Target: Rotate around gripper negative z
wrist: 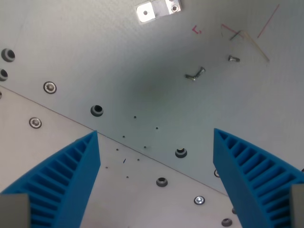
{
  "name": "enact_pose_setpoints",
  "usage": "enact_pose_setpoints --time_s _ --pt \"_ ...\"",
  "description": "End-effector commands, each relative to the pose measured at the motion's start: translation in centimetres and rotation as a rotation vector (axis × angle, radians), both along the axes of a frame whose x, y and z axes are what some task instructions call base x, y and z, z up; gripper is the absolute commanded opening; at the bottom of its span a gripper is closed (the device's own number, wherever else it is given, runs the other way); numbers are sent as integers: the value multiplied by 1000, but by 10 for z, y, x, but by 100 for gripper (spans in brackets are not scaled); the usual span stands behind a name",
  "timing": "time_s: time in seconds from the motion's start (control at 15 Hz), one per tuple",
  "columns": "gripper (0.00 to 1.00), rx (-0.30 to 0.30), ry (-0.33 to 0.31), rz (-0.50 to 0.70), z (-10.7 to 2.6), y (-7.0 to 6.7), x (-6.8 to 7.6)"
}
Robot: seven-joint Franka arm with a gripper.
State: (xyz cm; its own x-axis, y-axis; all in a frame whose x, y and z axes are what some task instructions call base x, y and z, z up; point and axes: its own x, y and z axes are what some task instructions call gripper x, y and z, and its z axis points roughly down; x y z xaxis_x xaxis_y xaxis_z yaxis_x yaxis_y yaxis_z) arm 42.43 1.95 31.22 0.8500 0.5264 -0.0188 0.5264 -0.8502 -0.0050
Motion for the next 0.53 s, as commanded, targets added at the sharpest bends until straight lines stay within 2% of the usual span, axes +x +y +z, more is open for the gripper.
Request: enact_pose_setpoints --time_s 0.07,0.53 --pt "100 4 -5 169 3 -1 0" --pt "100 5 -5 262 3 -1 0"
